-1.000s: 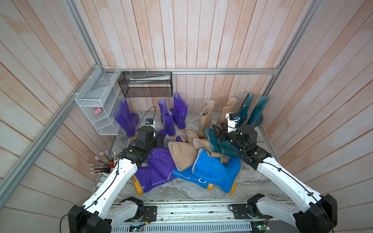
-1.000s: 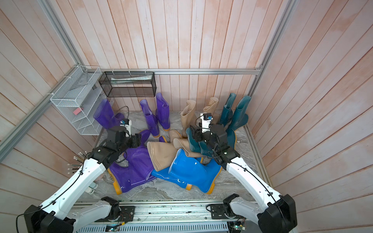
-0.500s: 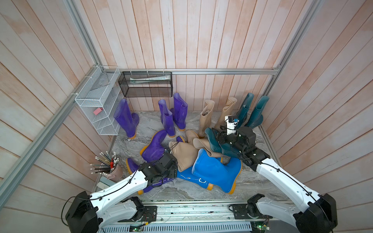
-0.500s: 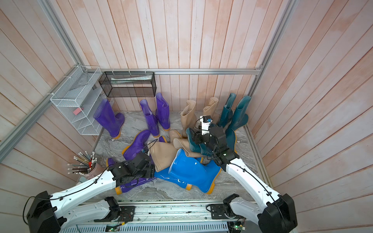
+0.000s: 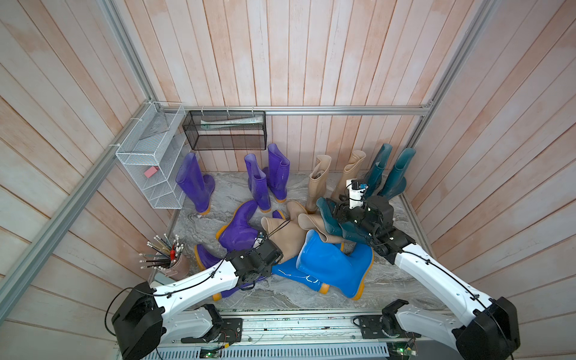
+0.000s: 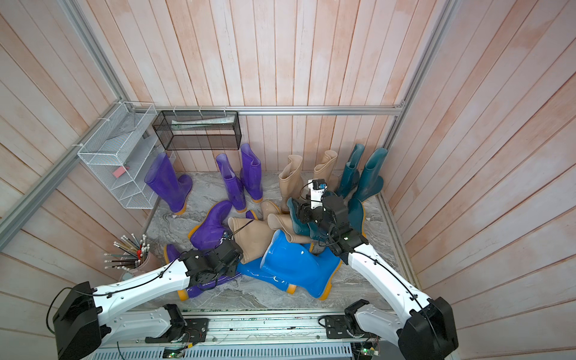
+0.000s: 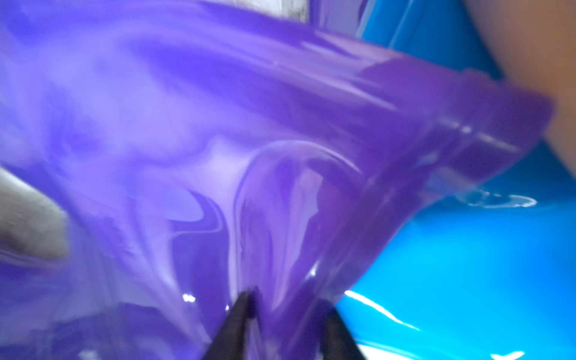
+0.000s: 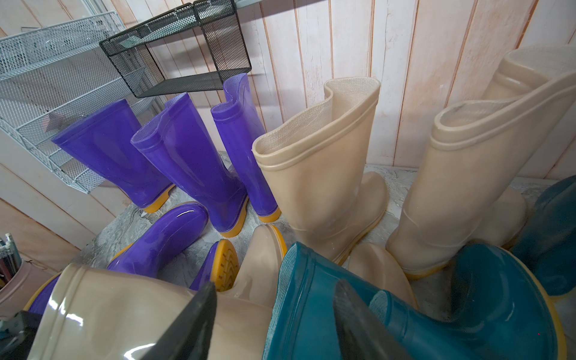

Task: Match and arrange rain boots in pairs
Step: Pick up the rain boot at the center of the board, then pair a pair of rain boots at the corner of the board.

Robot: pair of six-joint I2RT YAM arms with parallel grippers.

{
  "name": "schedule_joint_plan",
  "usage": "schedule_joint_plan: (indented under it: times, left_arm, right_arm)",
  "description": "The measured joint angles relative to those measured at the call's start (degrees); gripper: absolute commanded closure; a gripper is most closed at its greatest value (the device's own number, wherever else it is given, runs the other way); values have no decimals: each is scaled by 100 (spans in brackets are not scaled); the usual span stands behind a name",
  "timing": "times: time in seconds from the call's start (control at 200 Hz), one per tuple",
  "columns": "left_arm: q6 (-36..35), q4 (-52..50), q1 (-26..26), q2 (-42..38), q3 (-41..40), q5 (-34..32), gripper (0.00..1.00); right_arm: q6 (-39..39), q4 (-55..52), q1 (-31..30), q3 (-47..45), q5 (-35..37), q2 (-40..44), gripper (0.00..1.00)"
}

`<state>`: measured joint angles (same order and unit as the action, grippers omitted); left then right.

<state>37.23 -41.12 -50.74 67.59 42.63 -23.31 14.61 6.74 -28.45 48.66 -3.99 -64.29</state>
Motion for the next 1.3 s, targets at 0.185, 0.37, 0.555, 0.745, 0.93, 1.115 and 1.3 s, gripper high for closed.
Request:
schedule_joint_plan:
  times: [0.185, 0.37, 0.555, 0.745, 0.93, 1.115, 1.3]
  left_arm:
    - [-33, -313, 120, -568, 179, -382, 100]
    - [-365, -391, 1023, -999, 562, -330, 100]
    - [-992, 4, 2610, -1189, 817, 236, 100]
    - [-1436, 372, 3591, -649, 1414, 960, 100]
    - [-1526, 640, 4155, 101, 2107, 1663, 100]
    - [-1517, 968, 4581, 487, 2391, 1971, 100]
    - [-1401, 1373, 4739, 1093, 2745, 2326, 100]
  right_arm:
    - [0, 15, 0, 0, -4, 0, 40]
    - [4, 35, 0, 0, -61, 0, 41]
    - [22, 66, 0, -26, -105, 13, 41]
    - [24, 90, 0, -68, -160, 55, 42]
    - [28, 98, 0, -118, -214, 122, 42]
    - [63, 144, 0, -243, -308, 122, 43]
    - [68, 173, 0, -278, -363, 118, 43]
